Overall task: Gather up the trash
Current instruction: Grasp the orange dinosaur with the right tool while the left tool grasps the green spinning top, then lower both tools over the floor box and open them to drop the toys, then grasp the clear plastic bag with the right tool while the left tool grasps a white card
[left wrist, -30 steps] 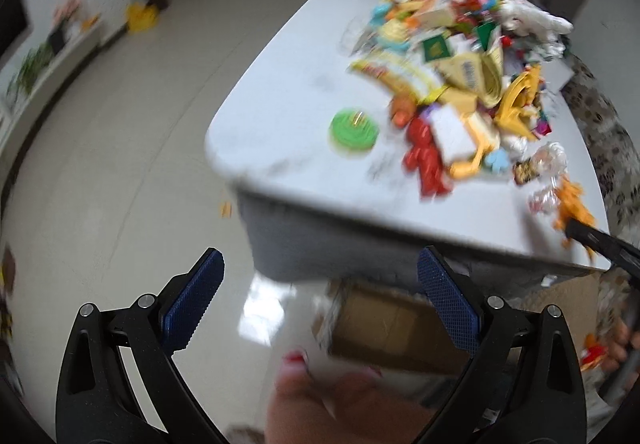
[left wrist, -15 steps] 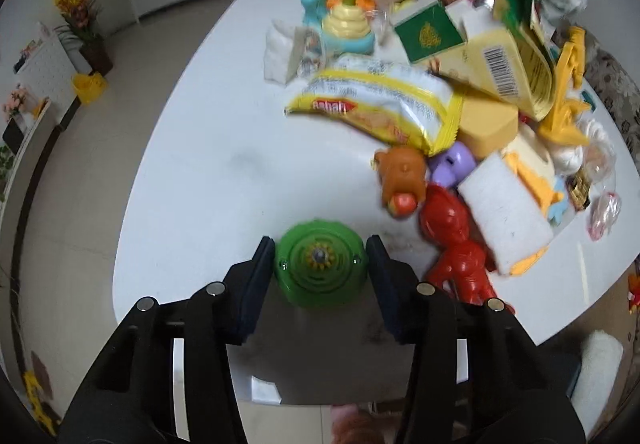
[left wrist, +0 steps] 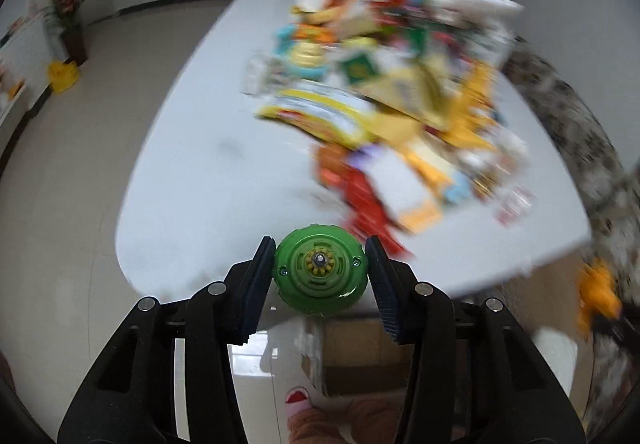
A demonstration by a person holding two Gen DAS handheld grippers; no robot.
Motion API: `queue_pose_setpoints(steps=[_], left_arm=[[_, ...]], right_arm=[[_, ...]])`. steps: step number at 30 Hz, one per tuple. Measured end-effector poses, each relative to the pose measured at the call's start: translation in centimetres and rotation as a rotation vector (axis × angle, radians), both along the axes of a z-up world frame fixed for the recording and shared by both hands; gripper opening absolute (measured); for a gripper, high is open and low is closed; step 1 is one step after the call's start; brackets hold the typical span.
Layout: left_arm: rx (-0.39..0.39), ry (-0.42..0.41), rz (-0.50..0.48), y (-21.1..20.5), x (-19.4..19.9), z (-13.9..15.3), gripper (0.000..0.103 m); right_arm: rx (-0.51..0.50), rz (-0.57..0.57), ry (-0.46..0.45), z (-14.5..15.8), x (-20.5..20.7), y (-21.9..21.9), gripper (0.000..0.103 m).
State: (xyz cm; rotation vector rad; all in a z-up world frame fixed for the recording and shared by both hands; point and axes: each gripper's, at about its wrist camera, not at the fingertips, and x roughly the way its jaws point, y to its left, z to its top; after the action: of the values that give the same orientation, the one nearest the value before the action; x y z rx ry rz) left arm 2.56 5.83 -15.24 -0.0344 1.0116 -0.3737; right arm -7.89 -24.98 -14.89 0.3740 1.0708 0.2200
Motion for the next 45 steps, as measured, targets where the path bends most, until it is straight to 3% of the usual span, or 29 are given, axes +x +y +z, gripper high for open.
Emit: queue_pose_setpoints(steps=[3,7,10,12,13,15,19,25,28,32,38,42,45], left_arm=[[-0.003,0.055,-0.100,-2.3,-3.9,-1.6,0.046],[0.017,0.251,-0.178,-5.9,-7.5,-9.3,0.046],[0.040,0.376,-0.186,-8.8,-8.5,-15.4,0.046],[0.086,0.438,-0.166,-10.6,-8.5,-19.8,0.051],[0.106,0.460,-0.159,-11.0,-8.5,-21.2,0.064],[0.145,0.484,-0.137,-11.8,-8.2,-23.6,0.068],[0.161,0.538,-0.100,-12.4,-7.0,-26.7,0.070],[0.106,0.509,-0.084,-11.5,-6.3,-24.3,0.070],[0.084,0.456,-0.086,-10.6,-7.0,-20.9,0.075],[0.077,0.382,-0.058,-8.8,-8.5,-15.9,0.077],[0.041,0.296,0.041,-5.7,-9.7,-9.9,0.078],[-0.032,0.292,0.121,-3.6,-9.3,-8.2,0.078],[-0.012,0.251,0.140,-2.9,-9.5,-7.3,0.078]], right_arm=[[-0.034,0.010,0.068,-2.7,-0.9,-0.7,0.040],[-0.055,-0.013,0.182,-8.2,-1.8,-1.9,0.040],[-0.084,-0.052,0.287,-13.9,-1.9,-3.0,0.041],[-0.115,-0.071,0.346,-17.8,-1.8,-3.7,0.042],[-0.144,-0.080,0.368,-19.2,-1.8,-3.9,0.057],[-0.207,-0.099,0.396,-21.5,-1.5,-4.5,0.077],[-0.232,-0.121,0.412,-23.1,-1.0,-5.3,0.076],[-0.161,-0.120,0.374,-21.1,-0.3,-5.9,0.077],[-0.135,-0.089,0.311,-17.9,-0.3,-5.5,0.078],[-0.083,-0.068,0.182,-11.5,0.8,-4.8,0.079],[-0.025,-0.125,0.002,-4.3,4.6,-4.7,0.085],[-0.042,-0.200,0.006,-3.6,8.8,-4.5,0.084],[-0.001,-0.269,0.068,-4.7,11.6,-4.6,0.079]])
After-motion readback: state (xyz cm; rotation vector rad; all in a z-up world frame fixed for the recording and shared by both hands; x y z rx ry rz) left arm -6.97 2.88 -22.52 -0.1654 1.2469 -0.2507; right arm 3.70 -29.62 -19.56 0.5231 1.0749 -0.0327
